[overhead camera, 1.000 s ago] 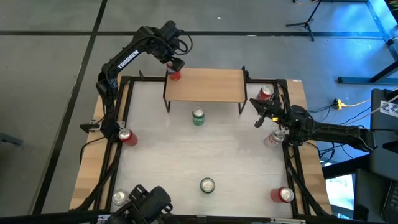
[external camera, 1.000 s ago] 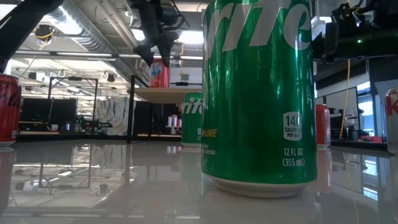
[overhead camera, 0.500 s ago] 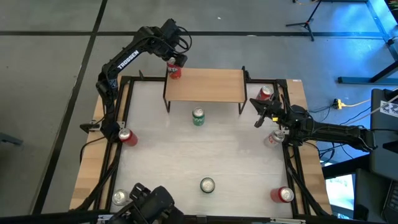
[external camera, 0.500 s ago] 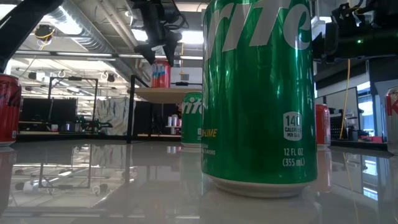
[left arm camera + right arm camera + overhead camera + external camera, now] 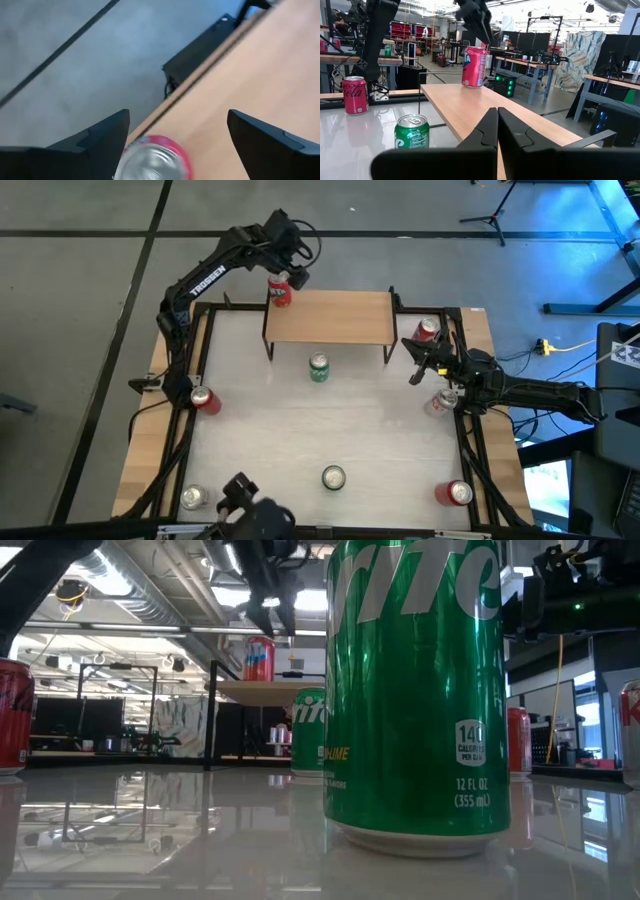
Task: Place canned beverage on shelf
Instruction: Put the red soda can aligned with the other red soda can on the shelf
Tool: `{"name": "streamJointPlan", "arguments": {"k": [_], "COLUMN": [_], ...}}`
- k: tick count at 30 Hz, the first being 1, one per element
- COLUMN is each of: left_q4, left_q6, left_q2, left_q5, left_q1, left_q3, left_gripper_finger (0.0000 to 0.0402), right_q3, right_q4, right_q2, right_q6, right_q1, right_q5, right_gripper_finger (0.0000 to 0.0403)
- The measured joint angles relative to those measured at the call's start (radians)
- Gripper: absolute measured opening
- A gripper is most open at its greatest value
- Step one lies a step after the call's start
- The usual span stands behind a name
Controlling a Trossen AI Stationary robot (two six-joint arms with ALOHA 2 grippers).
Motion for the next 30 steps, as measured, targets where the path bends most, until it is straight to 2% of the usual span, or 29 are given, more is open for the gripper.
{"name": "streamJointPlan", "arguments": {"k": [8,15,19,22,25,30], "left_q4": [-0.102,-0.265,-0.338,-0.356,-0.324,-0.145], "left_q6": [0.036,-0.032,-0.107,-0.16,-0.216,-0.264], "left_q2": [-0.117,-0.188,-0.222,-0.263,-0.329,-0.484], "left_q5": [-0.013,-0.057,-0.144,-0.208,-0.26,-0.312], "left_q1": [-0.099,-0.21,-0.278,-0.333,-0.396,-0.484], "left_q3": [0.011,0.005,-0.028,-0.1,-0.225,-0.506], "left_gripper_finger": [0.0328,0.0328,0.0328,0.0328,0.0328,0.0328], "right_q3": [0.0,0.0,0.0,0.0,0.0,0.0], "right_q4": [-0.001,0.0,0.012,0.013,0.005,0.001], "right_q2": [-0.001,-0.001,-0.001,-0.001,-0.001,0.001], "right_q6": [0.0,0.0,0.0,0.0,-0.007,-0.011], "right_q1": [0.0,0.0,0.0,0.0,0.0,0.0], "right_q5": [-0.025,-0.082,-0.085,-0.085,-0.085,-0.076], "right_gripper_finger": [0.0005,0.0005,0.0005,0.0005,0.0005,0.0005]}}
